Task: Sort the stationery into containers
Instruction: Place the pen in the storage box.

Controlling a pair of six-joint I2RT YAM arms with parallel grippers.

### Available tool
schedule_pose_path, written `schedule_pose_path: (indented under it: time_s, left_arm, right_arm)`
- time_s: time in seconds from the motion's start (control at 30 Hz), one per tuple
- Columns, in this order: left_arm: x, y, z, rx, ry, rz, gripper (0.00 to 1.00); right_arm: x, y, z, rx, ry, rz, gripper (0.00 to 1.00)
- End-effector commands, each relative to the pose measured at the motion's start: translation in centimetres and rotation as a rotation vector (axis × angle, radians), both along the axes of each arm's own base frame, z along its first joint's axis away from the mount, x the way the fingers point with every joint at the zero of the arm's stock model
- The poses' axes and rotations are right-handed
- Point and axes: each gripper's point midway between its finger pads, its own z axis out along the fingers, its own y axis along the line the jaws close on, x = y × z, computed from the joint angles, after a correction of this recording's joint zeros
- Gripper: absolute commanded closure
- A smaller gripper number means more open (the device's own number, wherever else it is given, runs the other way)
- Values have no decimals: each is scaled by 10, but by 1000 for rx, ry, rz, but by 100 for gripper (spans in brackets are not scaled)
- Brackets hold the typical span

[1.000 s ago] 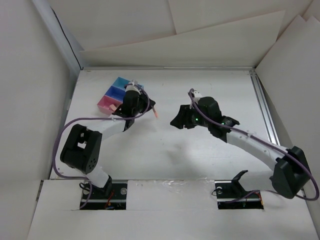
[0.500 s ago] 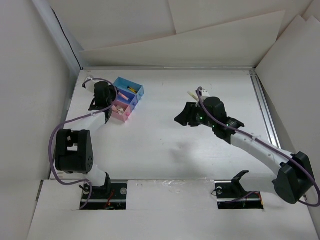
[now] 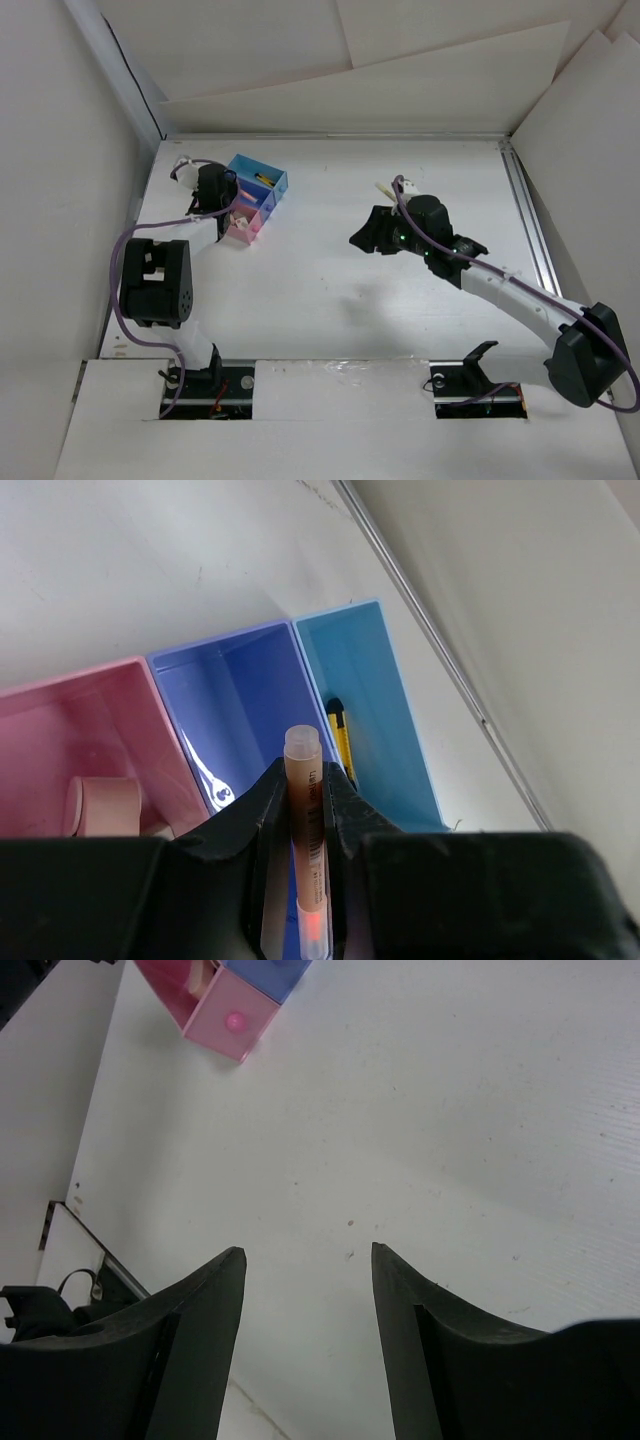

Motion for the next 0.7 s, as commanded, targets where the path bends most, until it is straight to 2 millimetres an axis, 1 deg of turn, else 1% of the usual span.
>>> schedule_pose_path:
  time_s: [0.0,0.07,0.17,0.2,0.23,0.27,0.3,0.33,0.37,0.4,0.47,0.5,0.53,0.57,0.6,0.63,0.67]
  left_arm:
    - [17,6,32,8,-107,38,99]
    - [18,6,30,8,-107,38,98]
    - [21,8,29,20,-105,45,88]
    - [21,8,25,21,-96,45,86]
    - [21,8,25,21,-96,45,80]
    - [21,8,19,31,-83,42,78]
    - [23,8,23,30,-92,42,77]
    - [23,8,23,30,-92,42,75]
    - [22,8,21,31,-80,42,71]
    - [24,8,25,30,-89,42,68]
    - [24,8,25,30,-89,42,65]
    - [23,8,32,29,-104,42,61]
    - [21,8,33,29,-104,42,61]
    - [20,8,39,27,-118,43,61]
    - [15,9,52,25,-142,43,61]
    - [9,5,55,31,-155,31,61]
    - [4,-2,63,27,-175,17,61]
  right_arm:
    - [8,1,8,23,-33,-23,41]
    - [10,2,9,23,-33,-24,41]
    - [11,1,9,19,-36,-33,41]
    - [13,0,9,16,-38,-42,41]
    - [13,0,9,16,-38,-42,41]
    - [13,0,9,16,-38,-42,41]
    - [16,-3,9,16,-38,-52,41]
    - [18,-4,4,6,-32,-62,41]
    - [20,-7,4,6,-32,-73,41]
    - [23,-8,1,-3,-27,-82,41]
    - [27,-11,-7,-16,-10,-94,41]
    - [33,-18,-7,-16,-9,-119,45]
    - [34,-18,-12,-23,1,-119,53]
    - [38,-23,-12,-17,6,-140,60]
    - [44,-30,-16,-26,13,-168,68]
    - [50,-35,-12,-21,7,-198,88]
    - [54,-40,-12,-18,11,-226,94]
